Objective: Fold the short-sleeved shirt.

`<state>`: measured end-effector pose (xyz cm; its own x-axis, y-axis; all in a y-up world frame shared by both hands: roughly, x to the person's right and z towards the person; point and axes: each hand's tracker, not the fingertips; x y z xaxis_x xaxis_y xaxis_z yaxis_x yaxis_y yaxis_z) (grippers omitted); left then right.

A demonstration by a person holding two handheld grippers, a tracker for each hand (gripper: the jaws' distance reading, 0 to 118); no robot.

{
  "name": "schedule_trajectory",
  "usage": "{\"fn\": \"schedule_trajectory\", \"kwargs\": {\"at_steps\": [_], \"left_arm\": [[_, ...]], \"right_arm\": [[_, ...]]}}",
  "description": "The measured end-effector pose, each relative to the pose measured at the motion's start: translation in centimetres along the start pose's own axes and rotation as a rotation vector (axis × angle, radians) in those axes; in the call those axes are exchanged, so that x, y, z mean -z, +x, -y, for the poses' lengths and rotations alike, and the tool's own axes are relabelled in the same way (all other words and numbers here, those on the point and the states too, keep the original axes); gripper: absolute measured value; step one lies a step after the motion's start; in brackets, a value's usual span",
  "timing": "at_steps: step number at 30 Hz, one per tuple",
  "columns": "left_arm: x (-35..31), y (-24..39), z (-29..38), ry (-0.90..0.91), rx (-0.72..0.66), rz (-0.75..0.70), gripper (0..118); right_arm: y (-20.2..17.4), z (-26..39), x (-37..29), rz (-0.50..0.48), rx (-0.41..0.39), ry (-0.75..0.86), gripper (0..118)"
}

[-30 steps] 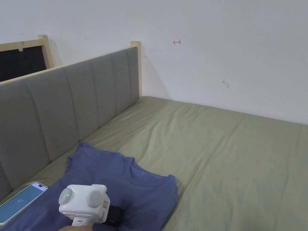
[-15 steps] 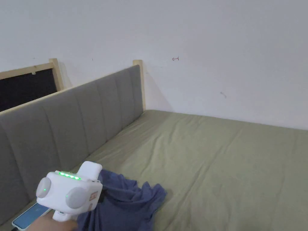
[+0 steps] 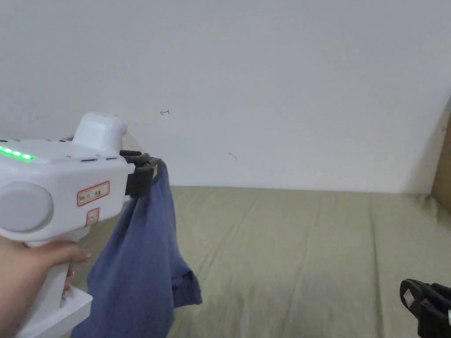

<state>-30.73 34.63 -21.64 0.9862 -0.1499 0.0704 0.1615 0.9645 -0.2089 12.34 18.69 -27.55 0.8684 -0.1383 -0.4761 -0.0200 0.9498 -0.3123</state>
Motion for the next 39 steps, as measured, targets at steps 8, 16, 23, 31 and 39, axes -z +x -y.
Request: {"fn": "schedule_trajectory", "kwargs": {"at_steps": [8, 16, 23, 31, 39], "left_arm": [[8.2, 11.0, -0.1, -0.074, -0.041, 0.362, 0], [21.8, 23.7, 11.8, -0.647, -0.086, 0.507, 0], [23.9, 24.2, 19.2, -1.017, -0.439, 0.434, 5], [18.4, 16.7, 13.5, -0.611, -0.396, 0.406, 95], [3.7, 13.5, 13.4, 0.158, -0.358, -0.030, 101]], "right_arm": [[2.9, -0.8, -3.2, 0.088, 0.016, 0.053, 0], [6.3, 1.7, -3.2, 0.210, -0.016, -0.038, 0], [8.1, 5.0, -2.8, 0.210, 0.077, -0.130, 0], [7.7, 2.3, -3.1, 0.185, 0.086, -0.069, 0], [5.1, 0.0, -5.0, 0.243, -0.015, 0.175, 0]]}}
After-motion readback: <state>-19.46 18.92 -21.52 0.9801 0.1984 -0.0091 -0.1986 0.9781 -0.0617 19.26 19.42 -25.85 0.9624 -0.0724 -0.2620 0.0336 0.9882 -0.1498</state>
